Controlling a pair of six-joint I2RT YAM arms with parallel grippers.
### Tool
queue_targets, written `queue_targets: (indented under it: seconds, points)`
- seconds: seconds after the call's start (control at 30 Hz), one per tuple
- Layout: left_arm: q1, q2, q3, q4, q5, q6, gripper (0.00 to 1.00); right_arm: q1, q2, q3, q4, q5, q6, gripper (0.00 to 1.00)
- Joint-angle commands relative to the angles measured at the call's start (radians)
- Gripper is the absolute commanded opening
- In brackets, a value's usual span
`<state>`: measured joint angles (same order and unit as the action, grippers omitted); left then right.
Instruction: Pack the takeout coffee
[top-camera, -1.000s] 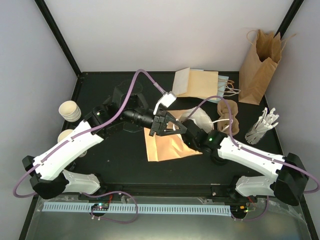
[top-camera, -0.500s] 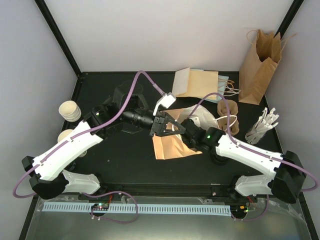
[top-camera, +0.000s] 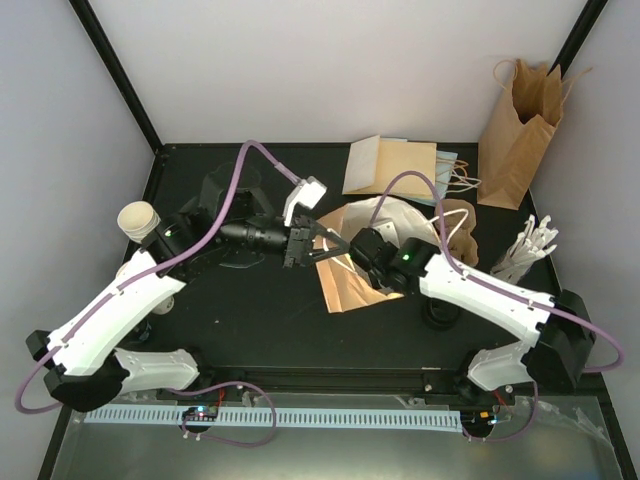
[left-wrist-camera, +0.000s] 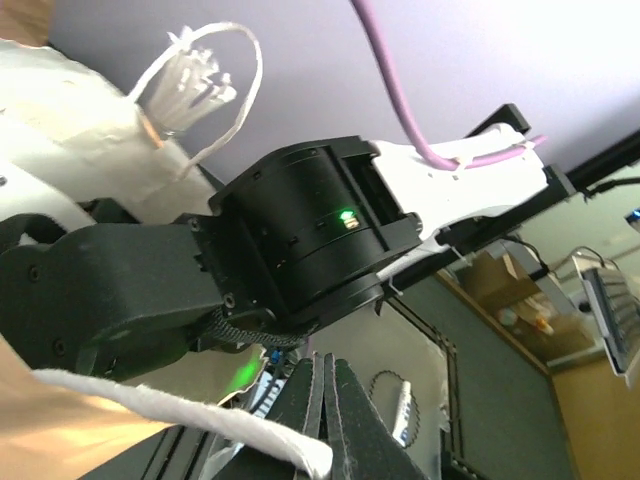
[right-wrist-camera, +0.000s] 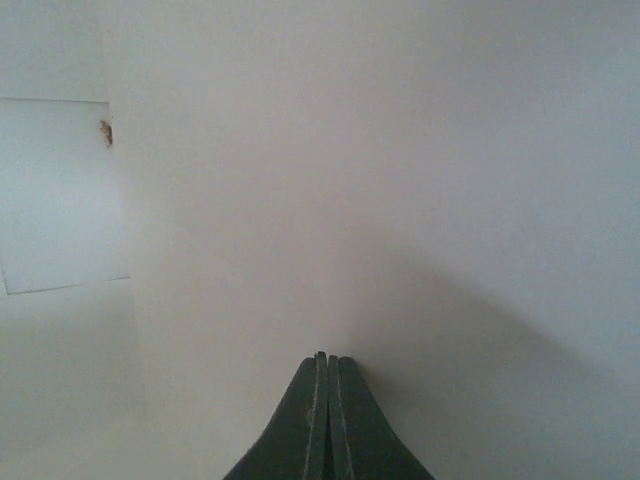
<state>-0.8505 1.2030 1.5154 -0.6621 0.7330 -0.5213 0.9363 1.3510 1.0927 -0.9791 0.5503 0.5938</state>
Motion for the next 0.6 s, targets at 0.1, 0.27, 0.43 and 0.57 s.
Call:
queue_targets:
  seconds: [0.1, 0.27, 0.43, 0.57]
  points:
    - [0.077, -0.093, -0.082, -0.059, -0.08, -0.022, 0.02, -0.004, 0.119, 0.11, -0.232, 0.107, -0.083, 0.02]
    - [0.161, -0.154, -0.21, -0.036, -0.085, -0.059, 0.01, -0.004, 0.203, 0.189, -0.306, 0.122, -0.095, 0.04]
    - [0.206, -0.175, -0.284, -0.015, -0.072, -0.068, 0.02, -0.004, 0.268, 0.268, -0.345, 0.135, -0.092, 0.07]
    - [0.215, -0.168, -0.334, 0.023, -0.053, -0.069, 0.02, -0.004, 0.243, 0.304, -0.291, 0.032, -0.131, 0.15]
